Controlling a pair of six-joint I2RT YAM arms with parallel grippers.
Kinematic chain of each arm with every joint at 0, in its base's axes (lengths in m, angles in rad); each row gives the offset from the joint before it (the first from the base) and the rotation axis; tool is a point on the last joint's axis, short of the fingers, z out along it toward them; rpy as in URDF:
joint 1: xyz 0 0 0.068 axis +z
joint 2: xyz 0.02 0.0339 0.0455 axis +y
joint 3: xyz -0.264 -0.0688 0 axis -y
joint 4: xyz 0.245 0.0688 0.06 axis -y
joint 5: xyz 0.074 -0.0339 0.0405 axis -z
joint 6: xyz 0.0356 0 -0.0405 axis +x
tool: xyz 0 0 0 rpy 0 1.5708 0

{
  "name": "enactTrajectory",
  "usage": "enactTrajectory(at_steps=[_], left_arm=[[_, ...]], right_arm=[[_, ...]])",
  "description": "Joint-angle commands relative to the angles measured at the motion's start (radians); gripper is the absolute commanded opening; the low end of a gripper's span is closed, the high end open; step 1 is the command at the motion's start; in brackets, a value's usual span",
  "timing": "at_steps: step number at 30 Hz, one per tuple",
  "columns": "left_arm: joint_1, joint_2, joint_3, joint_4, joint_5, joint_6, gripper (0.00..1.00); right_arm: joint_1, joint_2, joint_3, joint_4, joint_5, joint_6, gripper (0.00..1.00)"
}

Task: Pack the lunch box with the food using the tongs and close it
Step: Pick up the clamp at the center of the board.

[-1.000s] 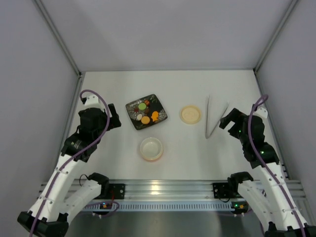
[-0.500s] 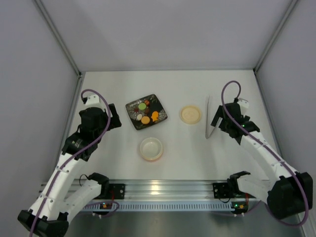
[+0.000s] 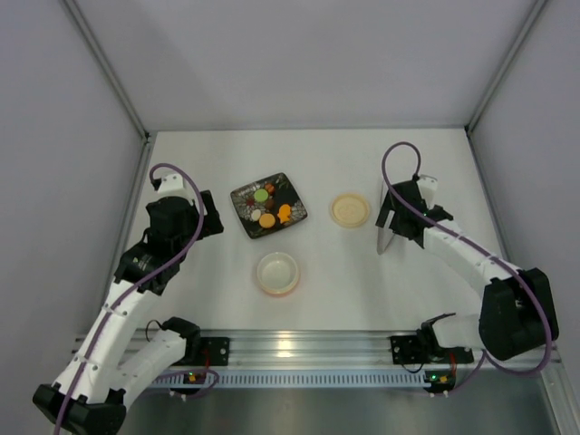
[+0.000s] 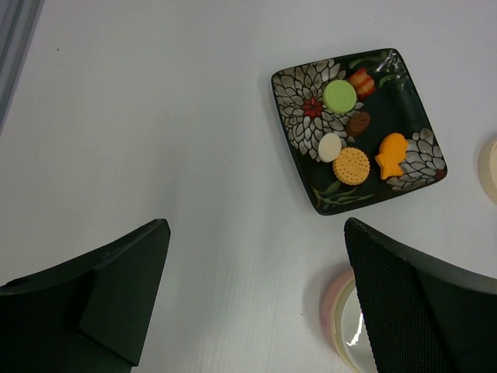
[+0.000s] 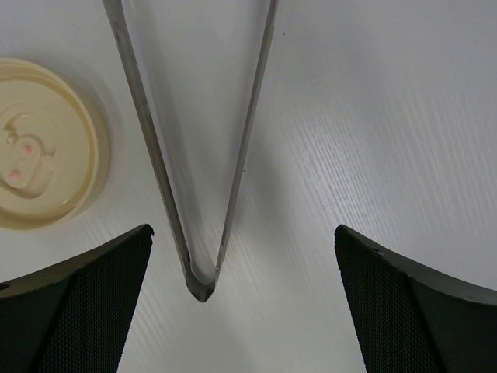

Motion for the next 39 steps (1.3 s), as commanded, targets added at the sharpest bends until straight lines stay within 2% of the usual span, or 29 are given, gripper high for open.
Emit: enactTrajectory(at_steps=[1,22,34,39], left_arm=[[-0.002,0.001,0.023,0.019,0.001,0.01,0.99],[-0.004,-0.001,0.021,0.02,0.01,0.013,0.99],[-0.004,0.004,0.021,0.022,0.008,0.013,0.99],[-0.004,0.007,0.023,0.02,0.019,0.01,0.99]], right_arm=[[0.02,0.048,0.066,0.098,0.009,0.017,0.99],[0.022,0.33,0.103,0.26,0.007,-0.007,0.99],[-0.009,0.378,0.078,0.337,-0.007,-0.017,0.85],[-0.039,0.372,0.058,0.357,-0.072,-0.015,0.71]])
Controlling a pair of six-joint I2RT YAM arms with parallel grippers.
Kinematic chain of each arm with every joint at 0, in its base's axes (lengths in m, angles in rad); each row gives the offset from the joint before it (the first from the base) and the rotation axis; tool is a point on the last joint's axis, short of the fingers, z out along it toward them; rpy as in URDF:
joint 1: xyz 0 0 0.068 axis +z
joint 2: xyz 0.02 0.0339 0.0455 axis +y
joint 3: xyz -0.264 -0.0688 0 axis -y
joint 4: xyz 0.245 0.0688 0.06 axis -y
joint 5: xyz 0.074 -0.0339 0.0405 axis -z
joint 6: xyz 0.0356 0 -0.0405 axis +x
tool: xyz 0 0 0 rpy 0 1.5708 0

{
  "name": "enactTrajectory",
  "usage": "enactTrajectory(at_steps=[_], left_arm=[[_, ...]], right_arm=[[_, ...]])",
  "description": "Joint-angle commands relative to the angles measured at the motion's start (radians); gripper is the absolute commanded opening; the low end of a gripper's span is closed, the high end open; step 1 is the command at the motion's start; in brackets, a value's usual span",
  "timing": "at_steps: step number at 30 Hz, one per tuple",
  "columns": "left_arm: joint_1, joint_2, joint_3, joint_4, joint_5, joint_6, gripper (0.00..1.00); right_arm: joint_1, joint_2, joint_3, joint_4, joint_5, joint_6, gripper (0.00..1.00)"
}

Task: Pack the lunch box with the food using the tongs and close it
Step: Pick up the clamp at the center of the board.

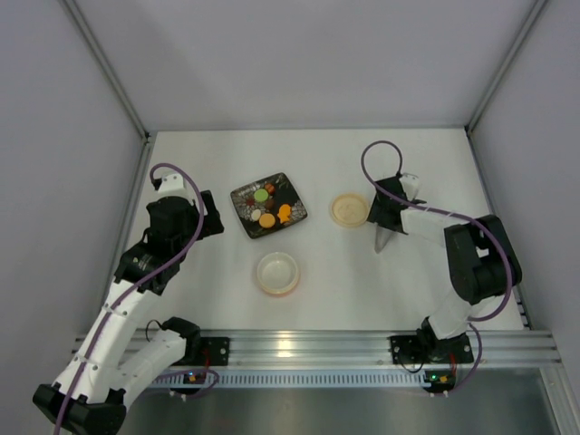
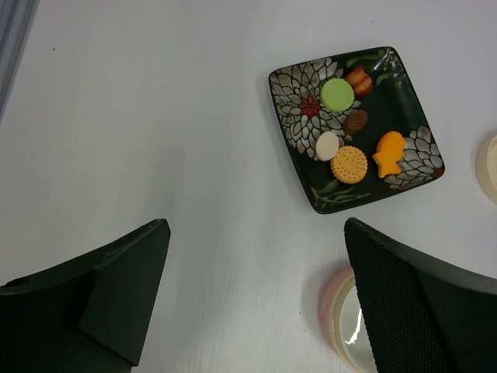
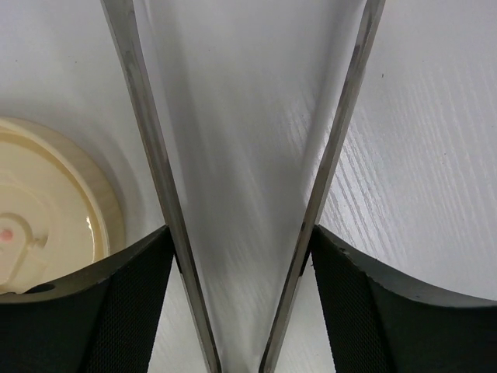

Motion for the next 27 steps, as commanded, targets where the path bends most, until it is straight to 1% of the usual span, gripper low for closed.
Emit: enactTrajectory(at_steps=[1,3,4,8,11,15,20,21,27], left_arm=[[-0.004,0.007,0.024,0.02,0.014,0.008,0.99],[-0.004,0.007,0.027,0.016,0.026,0.002,0.99],[-0.005,0.006,0.026,0.011,0.032,0.0,0.99],[-0.004,-0.008,0.02,-0.016,0.037,-0.013,0.99],[-0.005,-0.031,0.012,-0.035,0.046,-0.029,0.99],[-0.005,-0.062,0.003,-0.055,0.06,-0.039,0.99],[-0.004,-0.094,-0.013,-0.081,0.089,-0.055,0.99],[-0.004,-0.099,-0.014,-0.083,0.092,-0.058,0.99],[-0.004,-0.117,-0.026,-0.082,0.103,-0.059,0.99]], right_arm=[[-0.021,-0.004,-0.004,0.073,-0.043,-0.004,0.69],[-0.03,0.002,-0.003,0.067,-0.077,-0.006,0.65],[-0.032,0.0,-0.004,0.067,-0.077,-0.003,0.65],[-0.04,-0.012,-0.017,0.066,-0.1,-0.003,0.51],[-0.041,-0.032,-0.018,0.05,-0.094,-0.007,0.46],[-0.038,-0.128,-0.014,0.007,-0.079,-0.023,0.45],[-0.032,-0.242,0.003,-0.089,-0.068,-0.057,0.45],[-0.03,-0.28,0.003,-0.102,-0.068,-0.067,0.45],[-0.021,-0.389,-0.006,-0.172,-0.092,-0.089,0.46]])
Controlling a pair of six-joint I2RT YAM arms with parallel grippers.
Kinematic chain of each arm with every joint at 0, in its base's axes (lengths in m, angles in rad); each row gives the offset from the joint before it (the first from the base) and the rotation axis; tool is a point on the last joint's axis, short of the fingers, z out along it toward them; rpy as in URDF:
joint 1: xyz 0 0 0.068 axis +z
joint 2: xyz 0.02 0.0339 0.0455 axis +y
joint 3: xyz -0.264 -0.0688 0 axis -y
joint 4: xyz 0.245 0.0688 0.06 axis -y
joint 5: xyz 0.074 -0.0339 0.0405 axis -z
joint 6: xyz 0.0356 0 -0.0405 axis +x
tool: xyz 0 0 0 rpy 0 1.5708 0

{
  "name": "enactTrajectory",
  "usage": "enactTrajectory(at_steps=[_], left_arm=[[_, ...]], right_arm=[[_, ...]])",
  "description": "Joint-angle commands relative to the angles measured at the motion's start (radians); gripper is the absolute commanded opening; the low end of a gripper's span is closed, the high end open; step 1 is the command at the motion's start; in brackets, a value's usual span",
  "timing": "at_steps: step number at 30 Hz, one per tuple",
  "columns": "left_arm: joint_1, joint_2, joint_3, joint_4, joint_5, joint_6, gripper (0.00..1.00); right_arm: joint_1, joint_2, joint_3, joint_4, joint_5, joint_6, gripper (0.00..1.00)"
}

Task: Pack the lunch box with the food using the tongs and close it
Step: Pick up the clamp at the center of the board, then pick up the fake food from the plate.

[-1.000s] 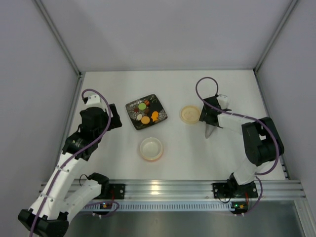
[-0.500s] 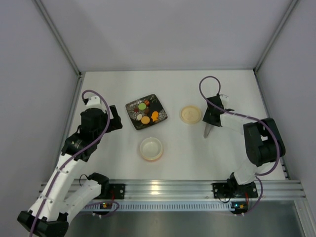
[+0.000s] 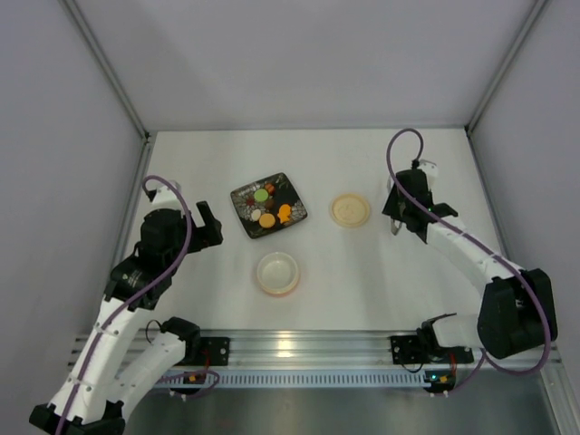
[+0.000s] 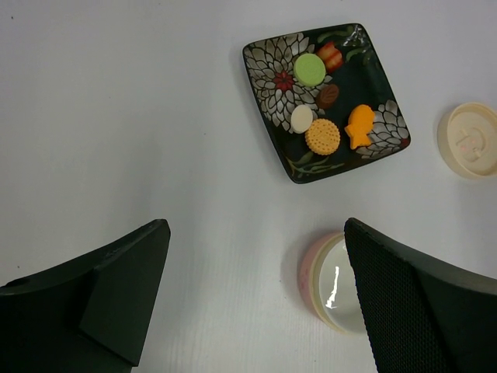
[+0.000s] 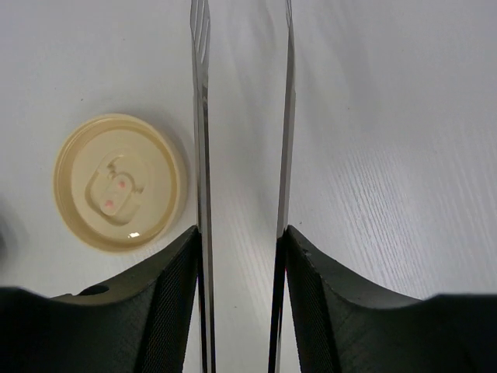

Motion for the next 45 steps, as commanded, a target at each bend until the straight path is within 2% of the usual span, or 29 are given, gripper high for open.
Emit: enactTrajectory(at_steps=[1,7,11,22,28,32,38,45], left_arm=[[-0.003,-0.011,-0.014,0.004,0.017,-0.011,0.99],[-0.003,-0.023,-0.031,0.011,0.023,-0.009,0.99],[-0.003,-0.034,-0.037,0.014,0.025,-0.012,0.99],[-0.004,-0.054,-0.049,0.014,0.009,-0.022,0.99],[-0.003,-0.051,-0.053,0.013,0.006,-0.026,0.99],[-0.003,-0.046,-0.053,0.01,0.002,-0.029,0.99],[-0.004,-0.044,-0.054,0.01,-0.001,-0.029,0.99],[-0.006,-0.044,-0.054,0.01,0.0,-0.031,0.99]], right_arm=[[0.006,-0.071,0.011,-0.074,-0.017,-0.03,0.46],[0.026,-0.16,0.026,-0.143,-0.044,-0.044,0.42],[0.086,-0.189,0.078,-0.204,-0.038,-0.061,0.4],[0.325,-0.197,0.189,-0.276,-0.044,-0.027,0.36],[0.471,-0.094,0.275,-0.258,-0.013,-0.009,0.36],[0.564,0.036,0.354,-0.252,0.005,-0.004,0.36],[0.641,0.191,0.463,-0.247,0.007,0.003,0.38],[0.681,0.27,0.499,-0.241,0.013,0.02,0.4]])
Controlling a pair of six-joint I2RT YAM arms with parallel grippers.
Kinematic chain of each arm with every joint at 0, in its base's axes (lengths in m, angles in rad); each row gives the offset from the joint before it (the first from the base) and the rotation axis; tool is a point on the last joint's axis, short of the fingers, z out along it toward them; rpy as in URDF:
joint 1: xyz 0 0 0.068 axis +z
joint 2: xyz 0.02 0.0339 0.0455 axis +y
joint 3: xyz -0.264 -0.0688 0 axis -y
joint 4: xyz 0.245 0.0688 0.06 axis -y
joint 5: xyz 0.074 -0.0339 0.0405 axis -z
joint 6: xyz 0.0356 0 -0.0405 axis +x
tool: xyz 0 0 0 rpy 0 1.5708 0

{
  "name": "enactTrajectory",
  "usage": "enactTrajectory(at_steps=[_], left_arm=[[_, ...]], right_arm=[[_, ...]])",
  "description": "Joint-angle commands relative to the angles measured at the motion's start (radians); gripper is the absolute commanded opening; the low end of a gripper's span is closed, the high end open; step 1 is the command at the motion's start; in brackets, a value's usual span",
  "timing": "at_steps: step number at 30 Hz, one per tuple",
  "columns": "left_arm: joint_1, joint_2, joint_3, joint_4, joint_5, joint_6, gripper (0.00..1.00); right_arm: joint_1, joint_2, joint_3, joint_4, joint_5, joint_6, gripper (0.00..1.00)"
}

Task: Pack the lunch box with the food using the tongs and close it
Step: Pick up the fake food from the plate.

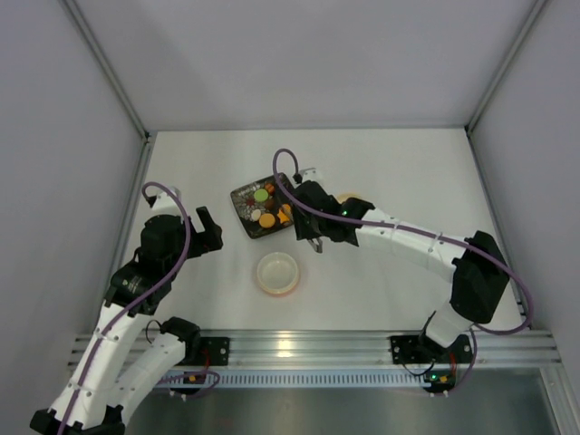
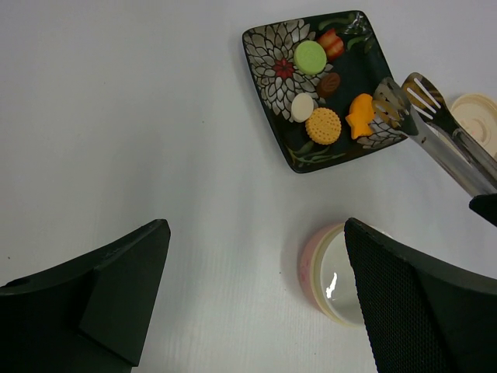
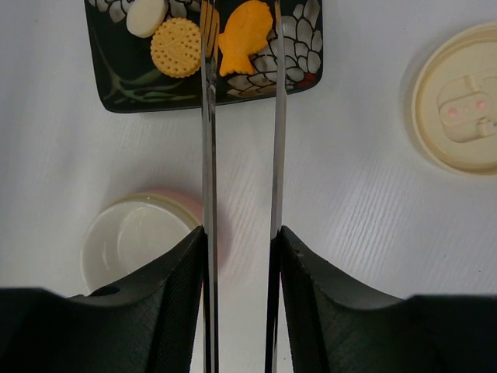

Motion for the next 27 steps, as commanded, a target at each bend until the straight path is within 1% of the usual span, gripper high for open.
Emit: enactTrajectory(at_steps=[1,15,27], left_arm=[[-0.003,-0.004,-0.005,0.017,-0.013,-0.012,0.99],[-0.012,-0.007,-0.005,0.017,-0.022,-0.015,0.99],[-0.017,-0.007,-0.007,0.015,-0.025,-0.016,0.99]], right_arm=[[0.029,0.009,0.054,0.015,0.034,0.021,0.41],[0.039,0.091,0.082,0.016,0.045,0.029,0.46],[0.042,0.122,0.09,0.024,0.033,0.033,0.5]])
